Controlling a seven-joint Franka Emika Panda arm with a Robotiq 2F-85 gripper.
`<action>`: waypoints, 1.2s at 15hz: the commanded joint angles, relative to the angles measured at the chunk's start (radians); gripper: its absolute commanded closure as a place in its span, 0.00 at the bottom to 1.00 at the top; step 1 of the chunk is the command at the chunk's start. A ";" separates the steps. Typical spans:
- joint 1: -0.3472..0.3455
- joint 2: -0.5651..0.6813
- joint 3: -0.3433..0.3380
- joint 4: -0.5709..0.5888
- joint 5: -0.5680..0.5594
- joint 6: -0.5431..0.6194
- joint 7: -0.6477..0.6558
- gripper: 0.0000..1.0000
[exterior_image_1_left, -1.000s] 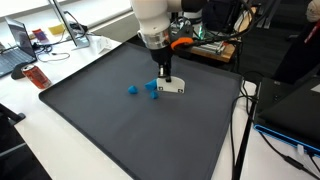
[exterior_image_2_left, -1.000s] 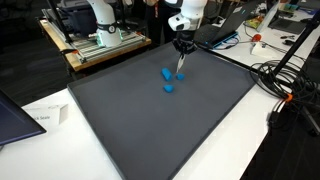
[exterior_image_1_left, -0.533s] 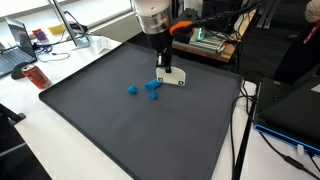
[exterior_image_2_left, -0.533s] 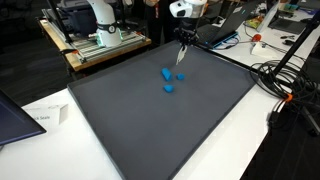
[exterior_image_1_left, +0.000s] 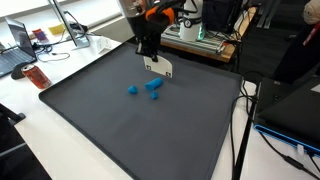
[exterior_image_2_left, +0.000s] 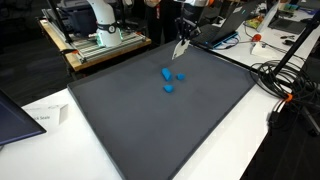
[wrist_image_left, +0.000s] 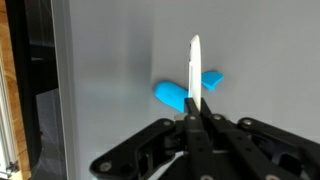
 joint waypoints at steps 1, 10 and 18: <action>-0.019 0.060 -0.016 0.125 -0.039 -0.118 0.077 0.99; -0.013 0.247 -0.063 0.327 -0.160 -0.222 0.245 0.99; -0.011 0.320 -0.068 0.399 -0.177 -0.209 0.260 0.99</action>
